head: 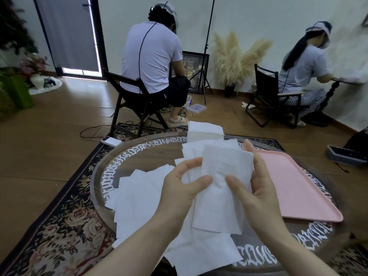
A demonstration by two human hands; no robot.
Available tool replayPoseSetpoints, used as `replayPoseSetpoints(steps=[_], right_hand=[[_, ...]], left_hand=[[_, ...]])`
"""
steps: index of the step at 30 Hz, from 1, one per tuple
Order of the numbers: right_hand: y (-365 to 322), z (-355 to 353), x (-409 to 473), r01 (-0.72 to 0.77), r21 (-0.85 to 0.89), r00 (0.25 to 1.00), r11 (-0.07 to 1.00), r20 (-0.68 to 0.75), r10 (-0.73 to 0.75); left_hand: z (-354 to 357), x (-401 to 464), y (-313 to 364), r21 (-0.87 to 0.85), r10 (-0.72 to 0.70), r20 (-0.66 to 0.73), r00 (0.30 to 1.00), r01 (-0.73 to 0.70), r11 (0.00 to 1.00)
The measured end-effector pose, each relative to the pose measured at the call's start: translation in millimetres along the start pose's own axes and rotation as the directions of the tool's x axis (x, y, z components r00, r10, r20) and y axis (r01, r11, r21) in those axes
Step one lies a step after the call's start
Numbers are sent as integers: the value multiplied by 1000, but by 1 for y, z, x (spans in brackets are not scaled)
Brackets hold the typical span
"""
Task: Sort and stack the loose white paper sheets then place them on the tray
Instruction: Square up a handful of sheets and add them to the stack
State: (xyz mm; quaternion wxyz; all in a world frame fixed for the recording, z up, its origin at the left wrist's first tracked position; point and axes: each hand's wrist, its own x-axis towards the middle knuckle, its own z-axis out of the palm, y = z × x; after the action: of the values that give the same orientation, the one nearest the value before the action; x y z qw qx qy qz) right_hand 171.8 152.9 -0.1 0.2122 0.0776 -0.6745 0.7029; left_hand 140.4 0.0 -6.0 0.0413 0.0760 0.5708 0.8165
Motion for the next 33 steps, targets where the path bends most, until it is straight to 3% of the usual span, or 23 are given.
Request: replayPoseSetpoints(steps=[9, 18, 21, 33], right_hand=[[-1, -4, 2, -63, 62, 998, 996, -6, 64], [-6, -5, 2, -172, 66, 985, 983, -20, 174], [-5, -3, 1, -239, 90, 971, 967, 27, 238], [-4, -2, 0, -220, 44, 975, 974, 35, 219]], left_hand=[[-1, -1, 4, 68, 86, 21, 996, -87, 994], [-4, -1, 3, -6, -29, 56, 998, 29, 1000], [-3, -1, 2, -32, 3, 26, 1000, -2, 999], [-2, -1, 3, 31, 127, -40, 991, -125, 992]])
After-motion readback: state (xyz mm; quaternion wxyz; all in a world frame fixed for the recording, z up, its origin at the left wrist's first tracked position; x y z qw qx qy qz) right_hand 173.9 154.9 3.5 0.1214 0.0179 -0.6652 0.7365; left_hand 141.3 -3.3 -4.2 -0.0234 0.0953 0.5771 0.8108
